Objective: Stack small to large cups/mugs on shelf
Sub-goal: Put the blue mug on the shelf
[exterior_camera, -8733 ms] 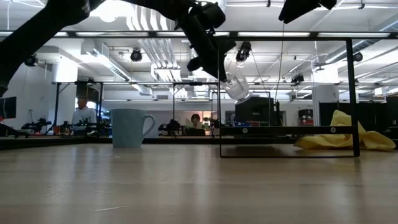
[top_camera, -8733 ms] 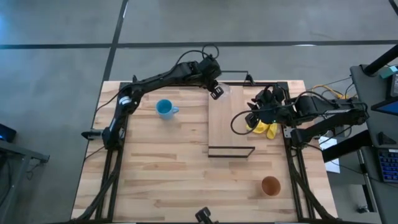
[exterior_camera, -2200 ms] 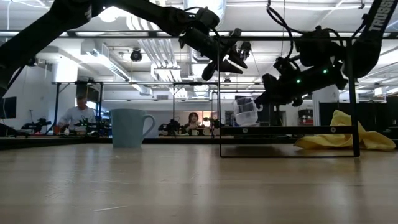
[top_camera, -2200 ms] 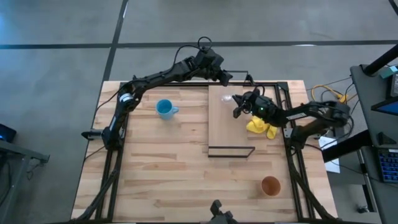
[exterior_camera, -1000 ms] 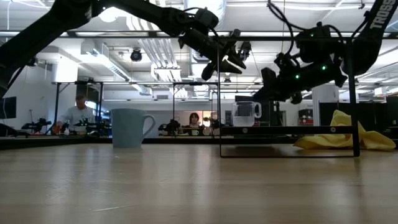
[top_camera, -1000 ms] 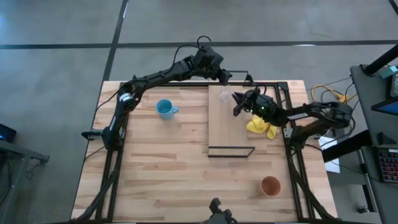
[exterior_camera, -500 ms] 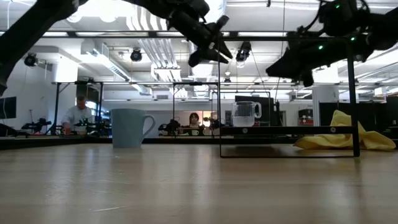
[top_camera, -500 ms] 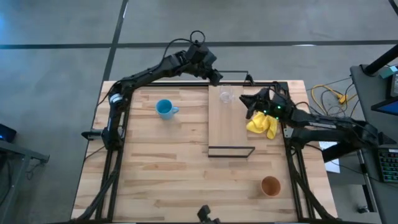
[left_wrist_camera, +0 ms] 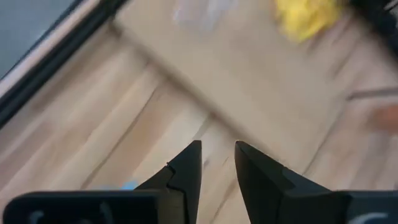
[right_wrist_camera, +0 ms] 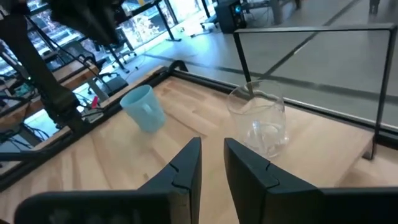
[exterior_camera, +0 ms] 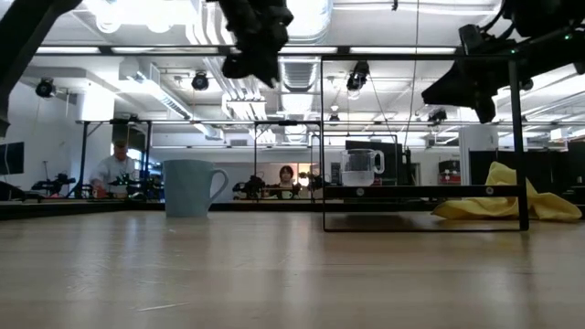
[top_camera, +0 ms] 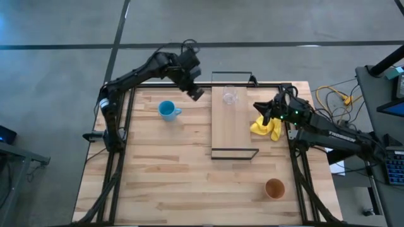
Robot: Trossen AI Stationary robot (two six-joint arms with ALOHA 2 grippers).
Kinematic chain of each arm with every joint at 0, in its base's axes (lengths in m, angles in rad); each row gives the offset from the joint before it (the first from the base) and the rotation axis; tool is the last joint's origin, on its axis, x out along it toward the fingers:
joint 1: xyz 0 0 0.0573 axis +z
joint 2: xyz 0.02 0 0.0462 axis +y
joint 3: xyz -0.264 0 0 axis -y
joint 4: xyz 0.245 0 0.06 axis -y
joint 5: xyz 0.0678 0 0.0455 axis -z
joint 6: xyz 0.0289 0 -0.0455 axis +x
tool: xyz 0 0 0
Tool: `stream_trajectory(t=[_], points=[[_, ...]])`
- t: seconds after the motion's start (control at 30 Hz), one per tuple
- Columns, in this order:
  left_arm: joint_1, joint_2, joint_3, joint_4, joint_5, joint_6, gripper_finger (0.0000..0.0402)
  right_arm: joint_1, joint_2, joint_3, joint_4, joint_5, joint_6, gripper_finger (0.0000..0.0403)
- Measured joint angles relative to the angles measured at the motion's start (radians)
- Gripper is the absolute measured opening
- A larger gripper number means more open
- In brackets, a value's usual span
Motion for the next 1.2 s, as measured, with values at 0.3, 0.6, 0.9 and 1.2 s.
stream_trajectory(t=[0.3, 0.6, 0.9, 1.2], points=[[-0.073, -0.006, -0.028, -0.285, -0.099, 0.212, 0.0057, 0.0, -0.009, 0.0, -0.076, -0.005, 0.024, 0.0064], [-0.079, -0.089, -0.196, -0.281, -0.173, 0.287, 0.0056, 0.002, -0.011, 0.0, -0.183, -0.124, 0.144, 0.0063], [-0.079, -0.249, -0.498, -0.163, -0.223, 0.283, 0.0056, 0.006, -0.011, 0.0, -0.192, -0.151, 0.158, 0.0059], [-0.08, -0.31, -0.72, 0.101, -0.295, 0.086, 0.0056, 0.006, -0.01, 0.0, -0.19, -0.15, 0.191, 0.0059]])
